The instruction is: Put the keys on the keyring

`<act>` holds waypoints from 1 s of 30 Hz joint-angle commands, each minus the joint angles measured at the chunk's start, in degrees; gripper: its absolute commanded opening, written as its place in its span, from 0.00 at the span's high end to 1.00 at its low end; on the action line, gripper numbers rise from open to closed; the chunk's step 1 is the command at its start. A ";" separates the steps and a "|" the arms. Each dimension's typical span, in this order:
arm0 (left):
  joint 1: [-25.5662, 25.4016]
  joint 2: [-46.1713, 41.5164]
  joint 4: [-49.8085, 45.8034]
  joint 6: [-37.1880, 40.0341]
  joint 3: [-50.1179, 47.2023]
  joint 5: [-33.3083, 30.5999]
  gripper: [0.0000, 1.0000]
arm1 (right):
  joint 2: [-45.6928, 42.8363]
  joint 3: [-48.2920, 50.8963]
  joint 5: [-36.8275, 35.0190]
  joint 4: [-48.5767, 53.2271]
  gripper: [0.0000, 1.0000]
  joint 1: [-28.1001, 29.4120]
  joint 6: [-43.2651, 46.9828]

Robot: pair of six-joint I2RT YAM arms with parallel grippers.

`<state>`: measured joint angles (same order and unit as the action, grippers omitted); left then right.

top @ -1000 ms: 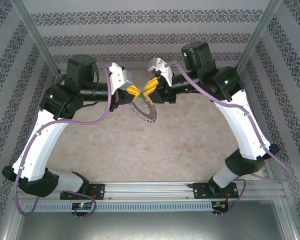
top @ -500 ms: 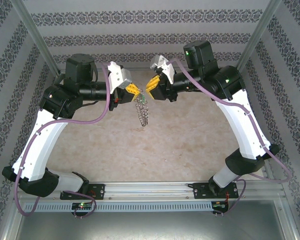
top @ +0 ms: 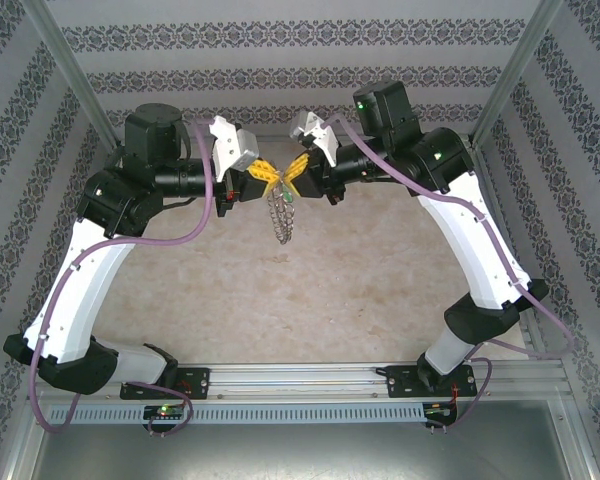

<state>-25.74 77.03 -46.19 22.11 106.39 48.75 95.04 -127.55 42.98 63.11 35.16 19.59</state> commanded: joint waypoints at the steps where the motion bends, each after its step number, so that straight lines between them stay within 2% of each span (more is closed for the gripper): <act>1: 0.65 -1.62 4.49 -1.43 -0.03 2.54 1.00 | 0.50 -0.09 2.13 -1.70 0.87 0.96 -0.66; 7: 1.84 -2.15 6.22 -2.60 -0.88 3.33 1.00 | -0.72 0.64 0.12 -1.28 0.88 0.64 -0.54; 12: 3.74 -3.02 9.86 -5.16 -2.74 5.48 1.00 | -3.93 2.64 -2.94 -2.96 0.75 -0.60 -0.96; 16: 4.54 -2.90 12.71 -7.68 -3.51 7.94 1.00 | -5.38 2.52 -4.27 -5.27 0.72 -1.14 -1.35; 21: 5.11 -3.18 16.23 -10.80 -4.68 10.36 1.00 | -5.65 2.57 -0.18 -11.04 0.71 -1.23 -4.09; 30: 6.19 -4.08 23.44 -16.97 -7.31 13.97 1.00 | -4.38 1.80 7.00 -15.32 0.70 -1.14 -6.84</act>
<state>-20.45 74.59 -29.47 8.45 99.59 59.61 89.84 -125.12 45.47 50.72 34.22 14.63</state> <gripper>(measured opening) 0.043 0.296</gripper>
